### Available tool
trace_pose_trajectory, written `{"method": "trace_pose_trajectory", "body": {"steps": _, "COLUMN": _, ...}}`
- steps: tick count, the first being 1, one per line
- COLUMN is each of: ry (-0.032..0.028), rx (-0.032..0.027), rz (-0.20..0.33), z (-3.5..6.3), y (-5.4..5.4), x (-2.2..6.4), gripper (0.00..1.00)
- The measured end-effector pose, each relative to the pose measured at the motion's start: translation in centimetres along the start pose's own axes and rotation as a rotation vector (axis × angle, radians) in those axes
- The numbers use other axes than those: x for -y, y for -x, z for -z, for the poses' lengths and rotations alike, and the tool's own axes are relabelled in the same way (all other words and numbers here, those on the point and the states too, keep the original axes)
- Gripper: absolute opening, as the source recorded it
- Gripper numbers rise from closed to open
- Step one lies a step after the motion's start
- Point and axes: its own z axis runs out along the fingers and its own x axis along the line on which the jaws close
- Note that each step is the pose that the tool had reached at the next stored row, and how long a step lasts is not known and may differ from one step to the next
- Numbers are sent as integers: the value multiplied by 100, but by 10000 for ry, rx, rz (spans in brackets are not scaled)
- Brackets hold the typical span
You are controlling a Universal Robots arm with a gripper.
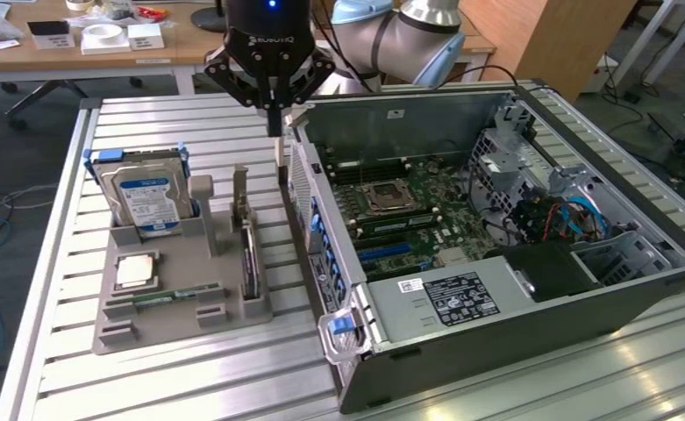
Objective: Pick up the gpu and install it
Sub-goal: 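Reach for the gpu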
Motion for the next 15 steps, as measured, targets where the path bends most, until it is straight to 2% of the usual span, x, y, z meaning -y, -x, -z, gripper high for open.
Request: {"method": "trace_pose_trajectory", "body": {"steps": 15, "ry": 1, "rx": 11, "rz": 0, "z": 8, "y": -359, "x": 27, "gripper": 11}}
